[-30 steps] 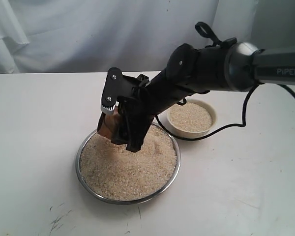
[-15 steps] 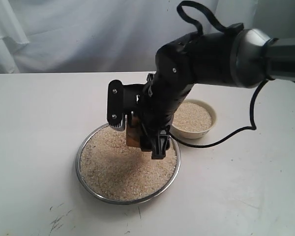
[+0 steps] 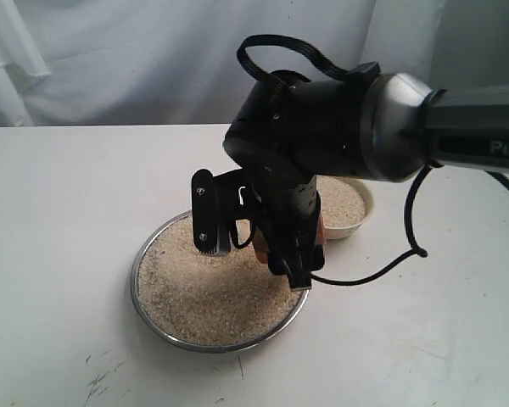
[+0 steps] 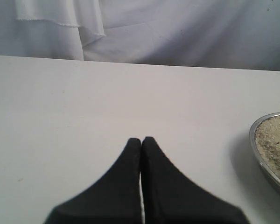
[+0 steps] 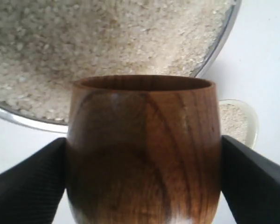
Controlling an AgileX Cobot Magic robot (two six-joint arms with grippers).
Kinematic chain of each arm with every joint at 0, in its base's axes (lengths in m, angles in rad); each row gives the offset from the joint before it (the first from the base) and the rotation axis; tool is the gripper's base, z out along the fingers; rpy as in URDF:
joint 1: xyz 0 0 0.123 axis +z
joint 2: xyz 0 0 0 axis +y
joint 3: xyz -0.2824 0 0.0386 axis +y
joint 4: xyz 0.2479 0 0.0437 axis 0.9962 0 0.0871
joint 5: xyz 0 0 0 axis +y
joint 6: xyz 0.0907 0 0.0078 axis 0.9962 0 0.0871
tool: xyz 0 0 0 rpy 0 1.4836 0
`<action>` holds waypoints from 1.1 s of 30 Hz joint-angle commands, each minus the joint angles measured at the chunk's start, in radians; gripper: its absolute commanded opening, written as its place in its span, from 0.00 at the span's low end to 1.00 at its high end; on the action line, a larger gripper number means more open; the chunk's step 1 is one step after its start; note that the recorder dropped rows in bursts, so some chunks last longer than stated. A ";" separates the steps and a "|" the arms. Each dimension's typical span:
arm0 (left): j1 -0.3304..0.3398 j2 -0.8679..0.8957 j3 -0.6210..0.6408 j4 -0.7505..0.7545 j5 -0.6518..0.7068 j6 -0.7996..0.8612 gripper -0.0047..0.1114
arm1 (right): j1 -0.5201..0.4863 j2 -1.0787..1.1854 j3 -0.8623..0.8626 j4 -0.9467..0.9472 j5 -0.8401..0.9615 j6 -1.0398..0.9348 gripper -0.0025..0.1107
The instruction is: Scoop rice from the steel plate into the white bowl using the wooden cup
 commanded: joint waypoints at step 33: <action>-0.003 -0.004 0.005 0.001 -0.013 0.000 0.04 | 0.097 0.070 0.002 0.009 0.173 0.072 0.02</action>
